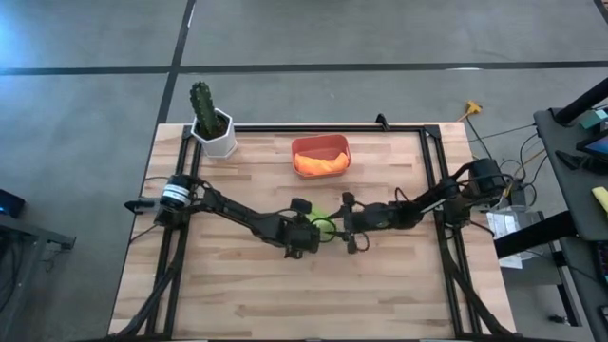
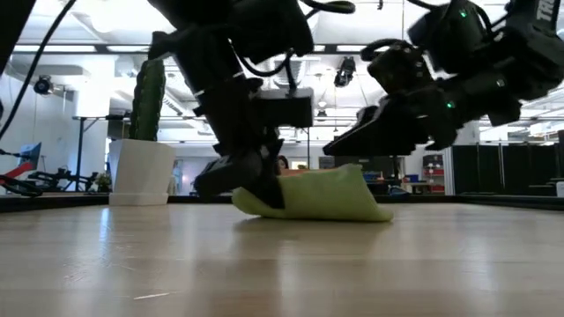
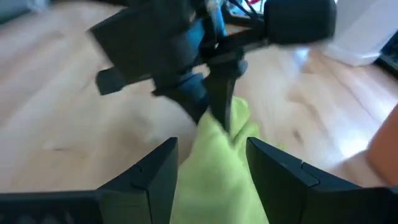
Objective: Roll microfiber towels into tight, uniform cylinder then place into a basket
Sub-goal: Roll the green microfiber cloth
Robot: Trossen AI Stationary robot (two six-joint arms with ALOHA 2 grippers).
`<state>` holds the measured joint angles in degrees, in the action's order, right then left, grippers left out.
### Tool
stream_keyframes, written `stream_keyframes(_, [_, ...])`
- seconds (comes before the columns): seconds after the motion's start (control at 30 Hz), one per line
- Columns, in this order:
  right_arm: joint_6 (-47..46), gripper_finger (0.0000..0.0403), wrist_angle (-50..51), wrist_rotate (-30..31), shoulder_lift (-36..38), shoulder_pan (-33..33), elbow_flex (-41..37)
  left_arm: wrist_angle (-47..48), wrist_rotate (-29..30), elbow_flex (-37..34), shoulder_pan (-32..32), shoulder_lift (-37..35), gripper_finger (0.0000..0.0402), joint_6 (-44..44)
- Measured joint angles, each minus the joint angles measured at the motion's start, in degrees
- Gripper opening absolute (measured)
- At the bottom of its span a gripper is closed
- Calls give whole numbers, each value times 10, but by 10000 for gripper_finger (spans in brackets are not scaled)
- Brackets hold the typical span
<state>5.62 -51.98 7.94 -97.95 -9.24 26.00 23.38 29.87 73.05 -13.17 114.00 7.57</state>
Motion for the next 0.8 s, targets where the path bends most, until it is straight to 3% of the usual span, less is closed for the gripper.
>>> stream_keyframes(0.27, [-10,200,230,13,3,-1,91,-18,21,23,7,34,0,60])
stream_keyframes(0.6, [-96,274,235,50,3,5,74,-71,47,16,6,33,0,69])
stream_keyframes(0.8, [-135,247,226,72,3,-12,71,-75,47,16,9,33,0,63])
